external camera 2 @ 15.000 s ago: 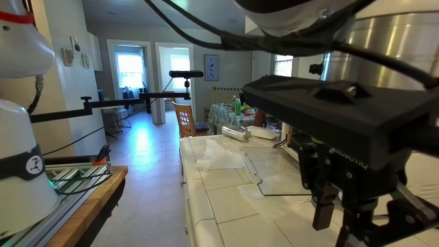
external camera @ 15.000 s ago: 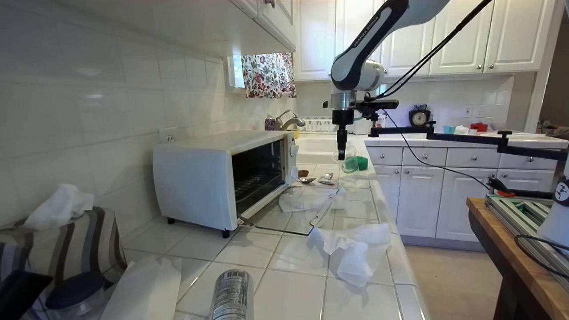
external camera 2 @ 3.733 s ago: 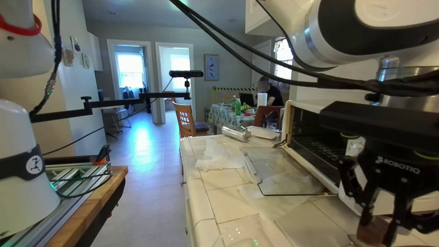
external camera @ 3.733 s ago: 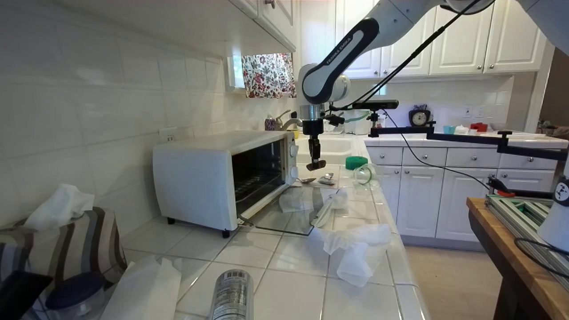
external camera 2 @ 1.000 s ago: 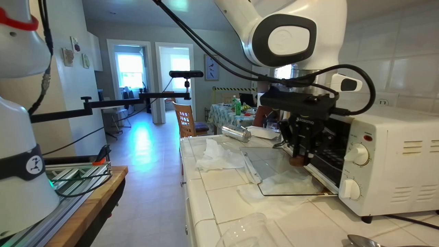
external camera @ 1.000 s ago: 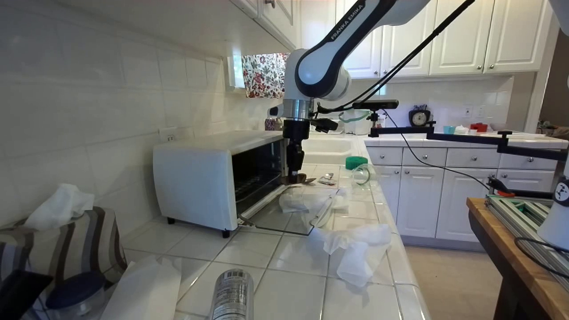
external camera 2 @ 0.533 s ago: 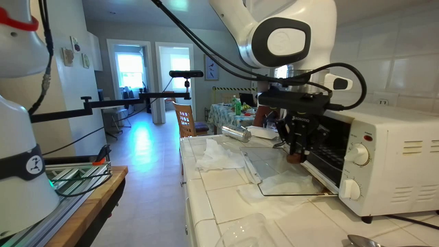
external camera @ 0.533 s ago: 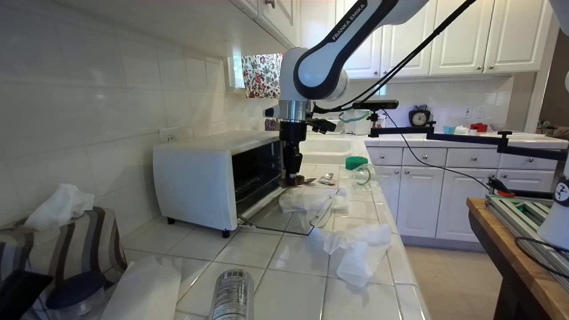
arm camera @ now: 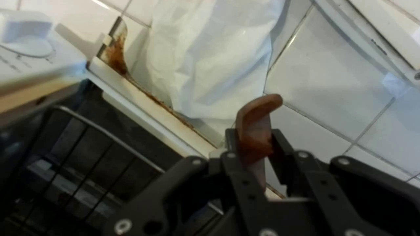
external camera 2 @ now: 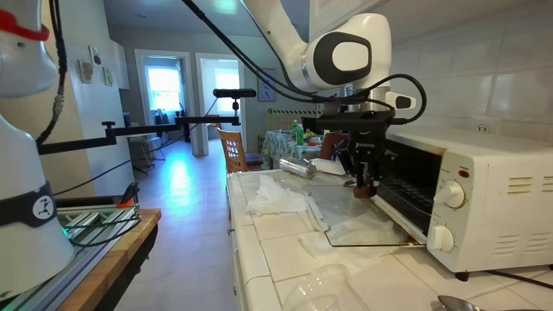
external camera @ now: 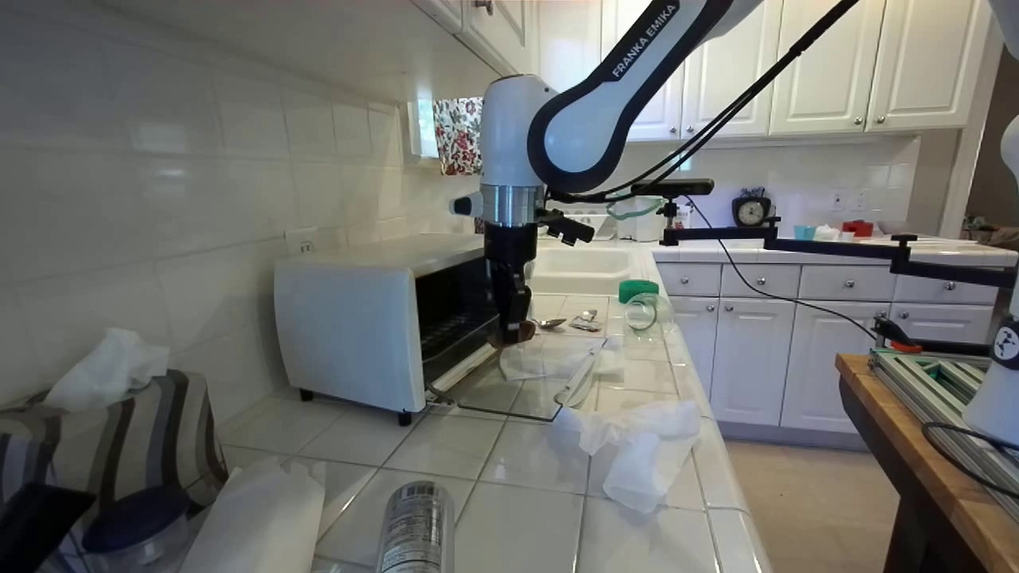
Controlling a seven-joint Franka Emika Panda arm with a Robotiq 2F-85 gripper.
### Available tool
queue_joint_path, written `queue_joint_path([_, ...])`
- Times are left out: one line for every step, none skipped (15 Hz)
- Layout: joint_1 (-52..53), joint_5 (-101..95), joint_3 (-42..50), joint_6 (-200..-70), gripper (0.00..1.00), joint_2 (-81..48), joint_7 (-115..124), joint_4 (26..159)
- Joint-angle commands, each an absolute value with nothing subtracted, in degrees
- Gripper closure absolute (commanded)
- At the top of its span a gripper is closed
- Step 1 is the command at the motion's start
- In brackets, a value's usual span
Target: Place the brown object to the right of the oven in the oven
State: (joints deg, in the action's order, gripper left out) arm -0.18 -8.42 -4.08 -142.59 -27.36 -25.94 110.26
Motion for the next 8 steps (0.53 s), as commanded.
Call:
queue_joint_path([2.8,-14.1,-1.5,-146.5,0.93,-27.0,-19.2,110.9])
queue_joint_path([3.8,-15.9,-0.6,-148.1,0.93,-27.0,-16.9,111.2])
queue_joint_path([4.8,-17.6,0.2,-149.5,0.93,-26.9,-14.5,111.3])
queue_joint_path([6.0,-19.5,1.1,-151.5,0.93,-27.3,-11.9,111.4])
queue_joint_path([6.9,-20.8,1.8,-152.6,0.93,-27.4,-9.8,111.5])
queue_joint_path([7.7,-21.9,2.4,-154.1,0.93,-28.0,-7.9,111.7])
queue_joint_path([8.3,-22.7,2.9,-155.1,0.93,-28.5,-6.5,111.7])
queue_joint_path([9.1,-23.6,3.6,-156.0,0.93,-28.8,-5.0,111.7])
